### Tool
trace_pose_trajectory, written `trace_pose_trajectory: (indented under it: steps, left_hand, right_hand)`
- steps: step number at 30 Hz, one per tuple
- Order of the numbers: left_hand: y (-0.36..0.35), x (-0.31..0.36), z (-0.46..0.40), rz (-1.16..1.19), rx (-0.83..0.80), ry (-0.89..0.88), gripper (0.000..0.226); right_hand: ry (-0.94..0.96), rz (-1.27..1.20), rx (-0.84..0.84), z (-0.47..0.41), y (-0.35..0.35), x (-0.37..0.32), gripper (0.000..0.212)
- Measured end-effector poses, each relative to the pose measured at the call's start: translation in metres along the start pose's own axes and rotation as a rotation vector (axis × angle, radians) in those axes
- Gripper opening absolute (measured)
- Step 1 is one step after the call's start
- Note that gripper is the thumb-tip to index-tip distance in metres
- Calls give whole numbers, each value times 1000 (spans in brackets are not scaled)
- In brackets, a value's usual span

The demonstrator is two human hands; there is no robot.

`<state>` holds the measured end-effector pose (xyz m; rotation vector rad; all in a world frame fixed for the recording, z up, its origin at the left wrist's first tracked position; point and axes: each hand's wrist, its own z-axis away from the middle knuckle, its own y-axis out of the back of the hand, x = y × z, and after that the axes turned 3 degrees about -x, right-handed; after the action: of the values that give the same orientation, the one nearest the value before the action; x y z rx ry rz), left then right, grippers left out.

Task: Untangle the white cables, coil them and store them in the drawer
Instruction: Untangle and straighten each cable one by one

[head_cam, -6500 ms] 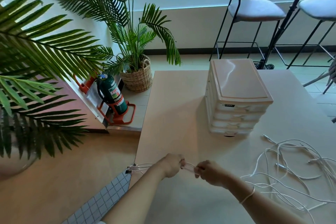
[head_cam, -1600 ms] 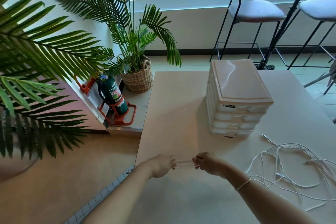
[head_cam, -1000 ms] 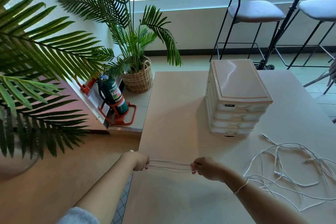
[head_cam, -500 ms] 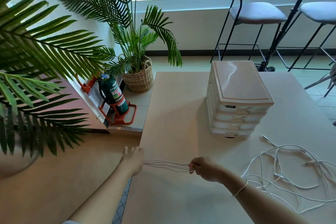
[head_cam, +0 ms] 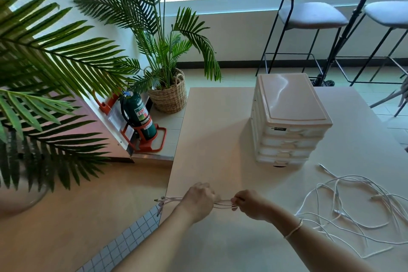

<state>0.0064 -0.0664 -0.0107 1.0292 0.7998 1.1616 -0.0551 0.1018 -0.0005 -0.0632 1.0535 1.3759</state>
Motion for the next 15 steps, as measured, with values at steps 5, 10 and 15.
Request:
trace_pose_trajectory:
  steps: [5,10,15]
  left_hand:
    - [-24,-25,12,-111,24,120,18]
    - [-31,-58,29,-37,58,265,19]
    - [-31,-83,44,72,-23,438,33]
  right_hand:
    - [-12,4,-14,1,4,0,35]
    - [-32,-35,-22,1,5,2,38]
    - [-31,-36,-23,2,5,-1,38]
